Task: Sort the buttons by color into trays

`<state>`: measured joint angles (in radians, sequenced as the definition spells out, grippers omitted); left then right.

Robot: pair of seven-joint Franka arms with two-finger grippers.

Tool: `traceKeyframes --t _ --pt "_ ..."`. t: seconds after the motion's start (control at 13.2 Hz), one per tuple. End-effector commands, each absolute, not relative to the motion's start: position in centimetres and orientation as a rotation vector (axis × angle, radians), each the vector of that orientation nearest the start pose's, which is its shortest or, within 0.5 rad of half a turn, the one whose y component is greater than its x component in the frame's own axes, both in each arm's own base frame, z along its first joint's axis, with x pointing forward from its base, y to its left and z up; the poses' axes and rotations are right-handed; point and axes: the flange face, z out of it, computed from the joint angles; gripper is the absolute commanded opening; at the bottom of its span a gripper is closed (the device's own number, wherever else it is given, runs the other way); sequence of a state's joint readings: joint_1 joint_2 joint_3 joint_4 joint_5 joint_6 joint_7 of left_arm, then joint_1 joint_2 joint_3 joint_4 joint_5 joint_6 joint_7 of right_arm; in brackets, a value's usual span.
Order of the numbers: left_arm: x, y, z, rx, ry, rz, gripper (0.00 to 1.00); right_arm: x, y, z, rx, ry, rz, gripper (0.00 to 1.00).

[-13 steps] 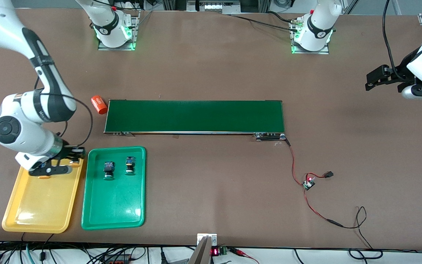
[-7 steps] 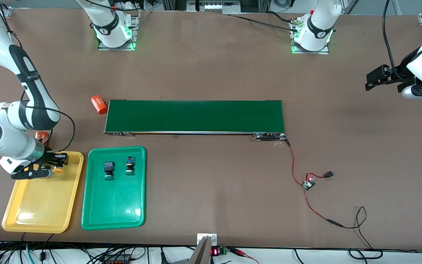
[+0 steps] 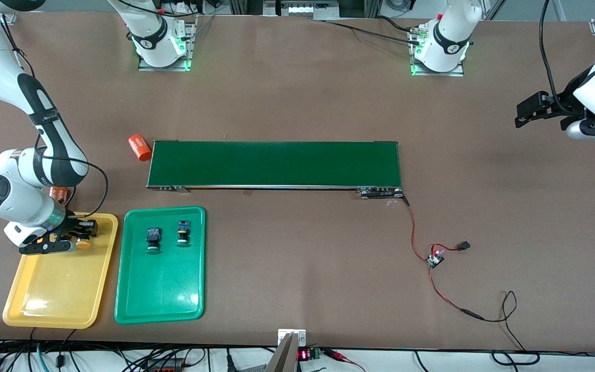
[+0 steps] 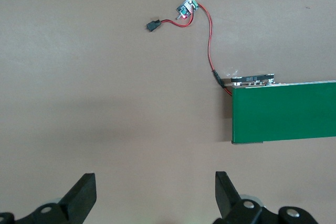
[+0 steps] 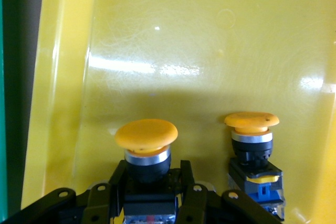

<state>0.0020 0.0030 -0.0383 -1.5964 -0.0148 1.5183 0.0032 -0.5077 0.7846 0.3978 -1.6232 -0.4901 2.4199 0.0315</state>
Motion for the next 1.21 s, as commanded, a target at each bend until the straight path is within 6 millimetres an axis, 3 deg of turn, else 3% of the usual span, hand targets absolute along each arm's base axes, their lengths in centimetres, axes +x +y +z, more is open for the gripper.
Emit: traceKeyframes --t 0.0,0.3,0.46,0.61,0.76,1.06,1.14 --pt "54.8 -2.4 61.3 -3.169 0.055 0.130 1.00 69.3 -11.2 19.4 -3.209 -0.164 -0.171 1.00" --pt "54.8 -2.3 61.3 -3.169 0.053 0.130 1.00 69.6 -10.7 21.3 -3.211 -0.152 -0.198 1.00" --pt "54.8 -2.4 61.4 -3.169 0.055 0.127 1.00 69.7 -10.5 24.7 -3.239 -0.156 -0.203 1.00" --pt "54.8 -2.3 61.3 -3.169 0.055 0.130 1.00 69.2 -6.7 31.2 -3.222 -0.116 -0.107 1.00" --pt "54.8 -2.4 61.3 -3.169 0.057 0.130 1.00 67.5 -4.9 38.2 -3.177 -0.031 -0.044 1.00" --pt "54.8 -2.4 61.3 -3.169 0.057 0.130 1.00 62.1 -1.0 51.0 -3.206 -0.011 0.024 1.00" --pt "54.8 -2.3 61.3 -3.169 0.055 0.130 1.00 60.6 -0.6 53.2 -3.187 0.042 0.044 1.00"
